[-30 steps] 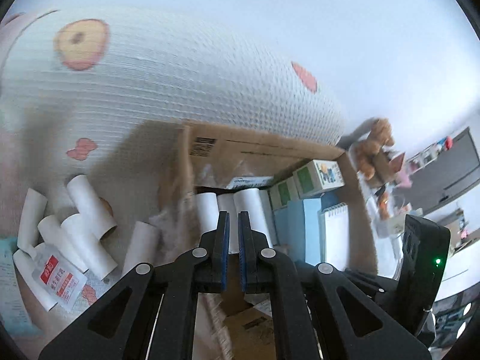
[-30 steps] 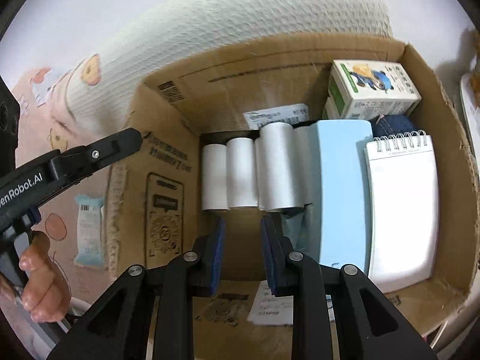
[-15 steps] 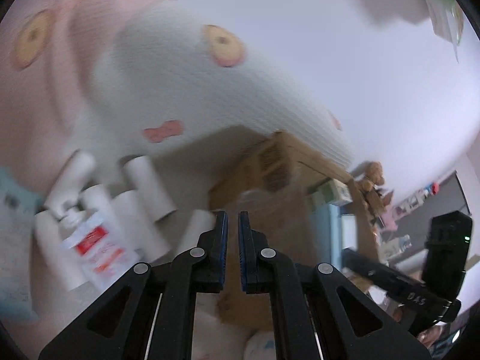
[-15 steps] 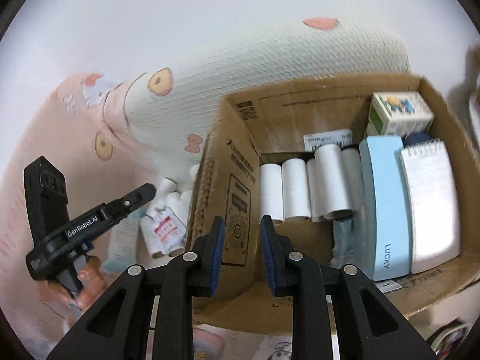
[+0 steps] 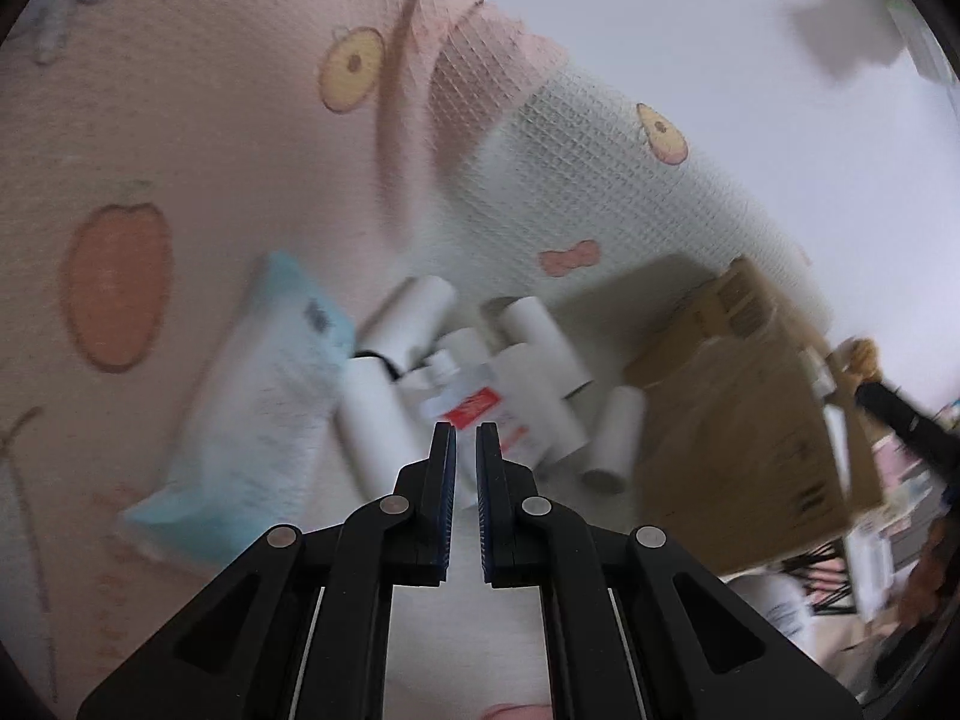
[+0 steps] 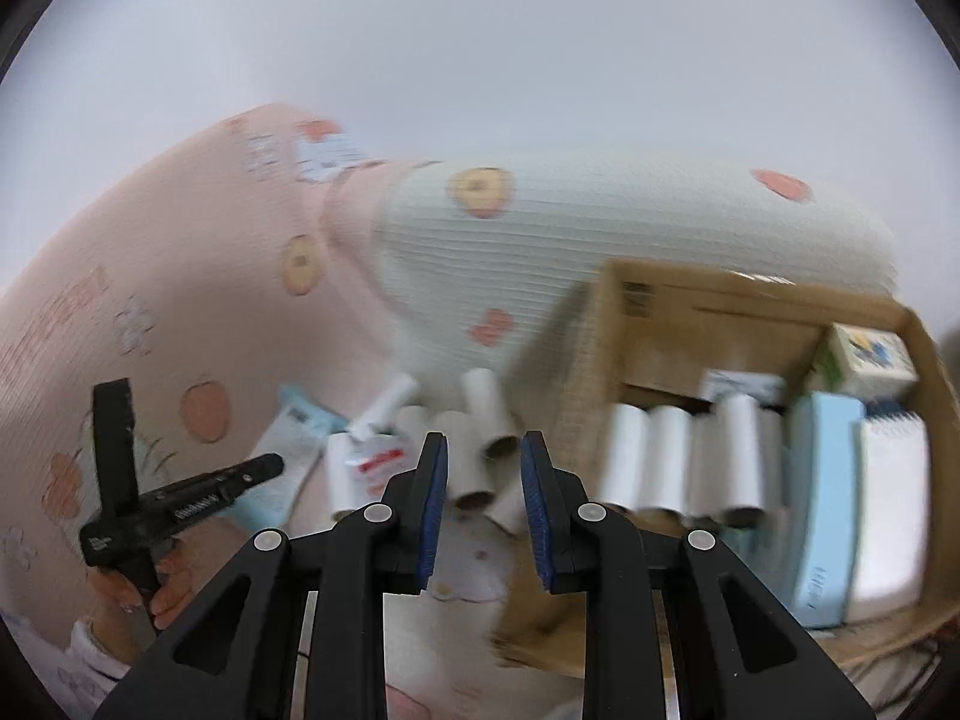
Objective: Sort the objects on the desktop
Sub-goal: 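Withdraw the right tool from the box back toward the tubes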
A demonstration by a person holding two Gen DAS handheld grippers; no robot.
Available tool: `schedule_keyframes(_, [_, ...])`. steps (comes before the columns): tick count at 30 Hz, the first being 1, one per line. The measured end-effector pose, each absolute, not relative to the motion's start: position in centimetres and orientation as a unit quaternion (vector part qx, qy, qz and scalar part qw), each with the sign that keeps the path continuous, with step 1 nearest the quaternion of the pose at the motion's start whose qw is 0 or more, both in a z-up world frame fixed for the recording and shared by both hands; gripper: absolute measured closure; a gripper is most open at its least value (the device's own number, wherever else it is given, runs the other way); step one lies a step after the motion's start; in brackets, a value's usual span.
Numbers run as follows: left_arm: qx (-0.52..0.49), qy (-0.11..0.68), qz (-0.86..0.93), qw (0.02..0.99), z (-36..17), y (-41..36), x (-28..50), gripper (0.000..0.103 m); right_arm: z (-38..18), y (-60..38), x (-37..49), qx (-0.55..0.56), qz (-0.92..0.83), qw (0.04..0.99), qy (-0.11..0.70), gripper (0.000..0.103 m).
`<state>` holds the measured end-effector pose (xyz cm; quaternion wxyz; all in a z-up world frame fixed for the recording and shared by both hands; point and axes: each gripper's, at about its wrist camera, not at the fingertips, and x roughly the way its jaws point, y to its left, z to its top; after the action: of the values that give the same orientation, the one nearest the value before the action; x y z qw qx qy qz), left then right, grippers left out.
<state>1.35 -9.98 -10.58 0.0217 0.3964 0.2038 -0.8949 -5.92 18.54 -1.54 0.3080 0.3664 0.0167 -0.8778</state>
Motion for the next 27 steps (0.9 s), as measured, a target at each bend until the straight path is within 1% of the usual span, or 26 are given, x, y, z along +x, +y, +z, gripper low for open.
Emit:
schedule_keyframes(4, [0.394, 0.182, -0.900, 0.028, -11.0, -10.0, 2.2, 0.097, -2.5, 15.1, -5.1, 0.355, -0.868, 0.343, 0.051, 0.082])
schedule_keyframes(7, [0.406, 0.143, -0.902, 0.048, -11.5, -9.7, 2.1, 0.096, -4.1, 11.6, -4.7, 0.364, -0.848, 0.379, 0.078, 0.082])
schedule_keyframes(12, [0.437, 0.079, -0.892, 0.089, -11.9, -11.1, 2.0, 0.095, -7.2, 8.3, -3.8, 0.381, -0.817, 0.427, 0.070, 0.082])
schedule_keyframes(14, [0.438, 0.071, -0.891, 0.090, -11.4, -12.2, 2.4, 0.095, -8.3, 7.4, -3.3, 0.376, -0.810, 0.446, 0.064, 0.082])
schedule_keyframes(16, [0.442, 0.080, -0.890, 0.081, -11.1, -13.1, 2.8, 0.095, -9.3, 6.8, -2.7, 0.364, -0.807, 0.461, 0.053, 0.082])
schedule_keyframes(18, [0.449, 0.101, -0.885, 0.075, -11.1, -13.9, 3.1, 0.093, -10.3, 6.3, -2.6, 0.352, -0.812, 0.464, 0.040, 0.082])
schedule_keyframes(21, [0.446, 0.122, -0.883, 0.083, -11.6, -14.6, 3.5, 0.086, -12.0, 6.1, -2.9, 0.350, -0.817, 0.459, -0.003, 0.082])
schedule_keyframes(22, [0.446, 0.135, -0.881, 0.082, -11.9, -14.8, 3.5, 0.080, -12.7, 6.0, -3.1, 0.357, -0.816, 0.455, -0.015, 0.082])
schedule_keyframes(23, [0.451, 0.152, -0.876, 0.079, -12.4, -15.0, 3.4, 0.077, -13.2, 5.9, -3.2, 0.364, -0.815, 0.451, -0.019, 0.082])
schedule_keyframes(24, [0.452, 0.163, -0.874, 0.073, -12.7, -15.0, 3.3, 0.075, -13.9, 5.7, -3.3, 0.371, -0.816, 0.444, -0.019, 0.082])
schedule_keyframes(26, [0.450, 0.195, -0.870, 0.053, -13.3, -15.0, 2.9, 0.064, -15.2, 5.2, -3.2, 0.379, -0.820, 0.429, 0.003, 0.082])
schedule_keyframes(27, [0.450, 0.216, -0.865, 0.044, -13.7, -15.1, 2.7, 0.063, -15.5, 5.0, -3.1, 0.379, -0.822, 0.424, 0.015, 0.082])
